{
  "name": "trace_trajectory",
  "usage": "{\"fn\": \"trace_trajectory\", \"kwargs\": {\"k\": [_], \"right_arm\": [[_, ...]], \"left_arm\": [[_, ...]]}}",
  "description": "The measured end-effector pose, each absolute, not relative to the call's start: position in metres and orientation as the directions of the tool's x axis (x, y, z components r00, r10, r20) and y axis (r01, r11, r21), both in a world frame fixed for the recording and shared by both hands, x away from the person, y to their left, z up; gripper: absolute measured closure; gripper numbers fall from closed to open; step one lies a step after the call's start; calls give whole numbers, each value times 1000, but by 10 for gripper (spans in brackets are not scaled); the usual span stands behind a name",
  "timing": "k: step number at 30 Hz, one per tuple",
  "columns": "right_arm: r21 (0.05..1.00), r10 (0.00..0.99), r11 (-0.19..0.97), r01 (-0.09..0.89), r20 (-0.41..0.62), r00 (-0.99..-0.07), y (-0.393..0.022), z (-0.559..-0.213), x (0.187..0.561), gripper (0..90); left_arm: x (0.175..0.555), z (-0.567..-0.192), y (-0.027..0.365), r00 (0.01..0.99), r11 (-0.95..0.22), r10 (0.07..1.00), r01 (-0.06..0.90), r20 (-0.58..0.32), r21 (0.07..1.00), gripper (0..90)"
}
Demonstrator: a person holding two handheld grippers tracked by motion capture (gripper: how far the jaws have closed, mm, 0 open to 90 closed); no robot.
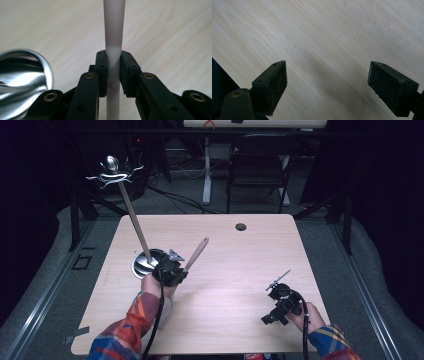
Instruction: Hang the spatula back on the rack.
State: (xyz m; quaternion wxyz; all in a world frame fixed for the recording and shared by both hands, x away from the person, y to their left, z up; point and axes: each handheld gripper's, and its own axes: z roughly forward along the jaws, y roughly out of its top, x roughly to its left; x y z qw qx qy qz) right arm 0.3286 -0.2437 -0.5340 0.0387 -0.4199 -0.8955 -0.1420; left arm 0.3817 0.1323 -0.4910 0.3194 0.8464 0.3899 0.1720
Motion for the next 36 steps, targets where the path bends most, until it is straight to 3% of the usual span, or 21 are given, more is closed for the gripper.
{"fn": "trace_trajectory", "kwargs": {"k": [6,11,17,36], "right_arm": [[225,735,610,760,197,-648,-244,-535,329,153],[216,739,610,762,191,-646,-246,-535,330,153],[233,744,599,766,192,-640,-244,-534,326,153],[215,743,606,766,189,-641,-242,-536,328,154]], "left_arm": [[364,-469,157,553,-379,829,448,82,810,780],[348,-455,170,499,-325,860,376,106,868,780],[339,-445,186,451,-293,885,346,115,891,780],[323,-398,252,174,-106,983,274,59,956,780]]}}
